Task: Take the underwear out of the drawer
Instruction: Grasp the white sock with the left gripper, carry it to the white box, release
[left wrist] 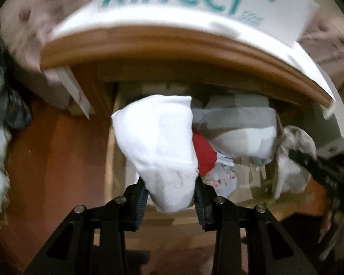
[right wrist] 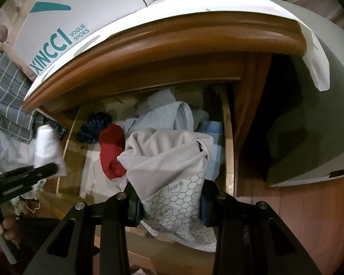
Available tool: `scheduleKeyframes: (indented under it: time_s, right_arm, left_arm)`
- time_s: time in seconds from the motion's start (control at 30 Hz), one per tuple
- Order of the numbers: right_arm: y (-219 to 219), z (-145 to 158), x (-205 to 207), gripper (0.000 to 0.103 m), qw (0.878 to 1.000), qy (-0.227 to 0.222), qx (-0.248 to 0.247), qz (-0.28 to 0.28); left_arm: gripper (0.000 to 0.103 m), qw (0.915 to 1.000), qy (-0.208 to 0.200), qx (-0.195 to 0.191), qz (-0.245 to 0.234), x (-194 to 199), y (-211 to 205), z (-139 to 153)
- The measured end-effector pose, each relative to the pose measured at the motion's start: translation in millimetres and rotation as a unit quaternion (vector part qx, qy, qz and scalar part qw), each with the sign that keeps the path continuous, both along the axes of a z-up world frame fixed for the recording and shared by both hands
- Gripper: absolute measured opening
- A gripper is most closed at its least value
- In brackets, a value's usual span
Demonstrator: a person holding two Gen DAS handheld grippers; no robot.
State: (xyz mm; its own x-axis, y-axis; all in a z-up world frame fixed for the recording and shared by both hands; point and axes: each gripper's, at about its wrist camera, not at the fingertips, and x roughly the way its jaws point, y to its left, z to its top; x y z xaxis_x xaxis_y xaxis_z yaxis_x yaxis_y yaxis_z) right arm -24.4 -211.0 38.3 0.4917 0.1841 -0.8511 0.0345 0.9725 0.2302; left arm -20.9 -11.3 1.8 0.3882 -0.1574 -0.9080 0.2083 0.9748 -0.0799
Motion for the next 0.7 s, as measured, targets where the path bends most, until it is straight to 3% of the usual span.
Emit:
scheduleKeyframes:
  time_s: [0.17,0.37,0.53,0.7]
  right_arm:
    - [1,-1,-1,0.034,1.000,-0.003,-0.009,-0.004]
    - [1,3,-3,0.034,1.000,-0.013,-0.019,-0.008]
    - [-6,5,-3,0.034,1.000,-0.015,-0.013,-0.021]
    - [-8,5,-2,0.034,1.000,-0.014,-0.010,-0.024]
  left_arm:
    - [0.036,0.9973,-0.068,0.009,-0.027,-21,8,58]
    - [0.036,0.9872,-0.155,0.008,-0.039,-23,19,149]
    - [0.036,0.9782,-0.204,-0.005,-0.040,6,31,219]
    - [0.036,0.9749,-0.218,-0.021,-0.042,56,25,257]
